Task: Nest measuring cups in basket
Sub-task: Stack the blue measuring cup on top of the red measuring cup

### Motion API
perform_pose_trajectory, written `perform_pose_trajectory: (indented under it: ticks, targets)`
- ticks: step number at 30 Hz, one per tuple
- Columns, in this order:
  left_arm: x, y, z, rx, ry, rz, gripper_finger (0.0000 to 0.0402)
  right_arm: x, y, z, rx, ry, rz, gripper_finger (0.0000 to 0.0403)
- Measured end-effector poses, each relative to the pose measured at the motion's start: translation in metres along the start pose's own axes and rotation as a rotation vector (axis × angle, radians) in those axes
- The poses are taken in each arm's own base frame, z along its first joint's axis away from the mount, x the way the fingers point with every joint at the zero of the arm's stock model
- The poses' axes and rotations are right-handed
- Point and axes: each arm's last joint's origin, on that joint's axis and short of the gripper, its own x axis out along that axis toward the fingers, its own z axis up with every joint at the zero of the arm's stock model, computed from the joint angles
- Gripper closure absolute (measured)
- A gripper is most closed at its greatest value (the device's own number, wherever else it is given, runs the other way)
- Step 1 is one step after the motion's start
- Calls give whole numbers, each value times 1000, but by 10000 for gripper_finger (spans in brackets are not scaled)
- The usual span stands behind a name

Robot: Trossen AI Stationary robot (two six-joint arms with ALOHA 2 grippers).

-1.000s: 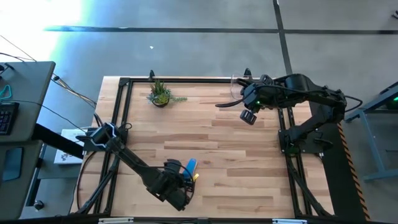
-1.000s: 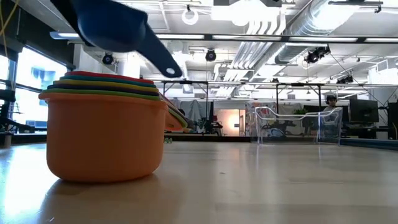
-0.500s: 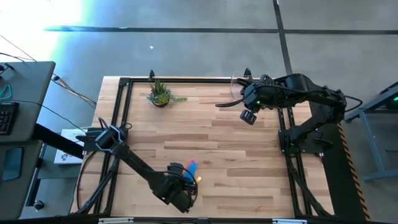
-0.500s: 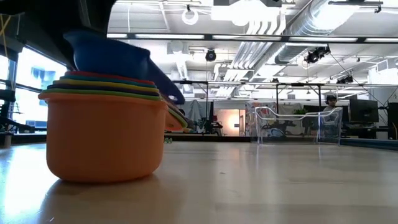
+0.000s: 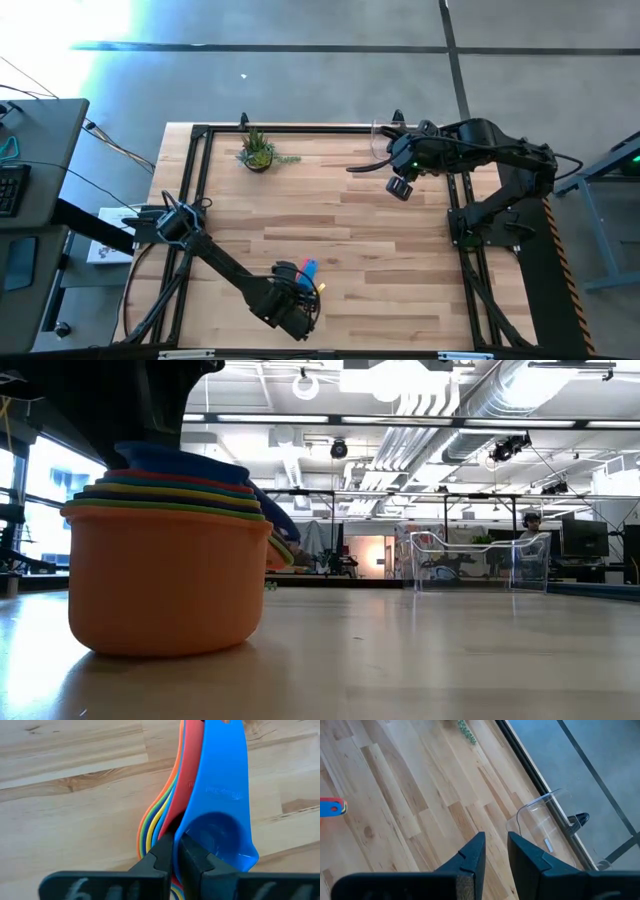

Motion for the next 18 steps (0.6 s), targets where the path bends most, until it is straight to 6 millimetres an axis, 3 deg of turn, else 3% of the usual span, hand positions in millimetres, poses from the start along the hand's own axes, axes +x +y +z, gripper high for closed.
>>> perform_pose_trajectory:
  ticks: [18]
  targets:
    - [0, -1, 1, 9, 64, 18, 307, 0, 0, 0, -3, 0, 0, 330]
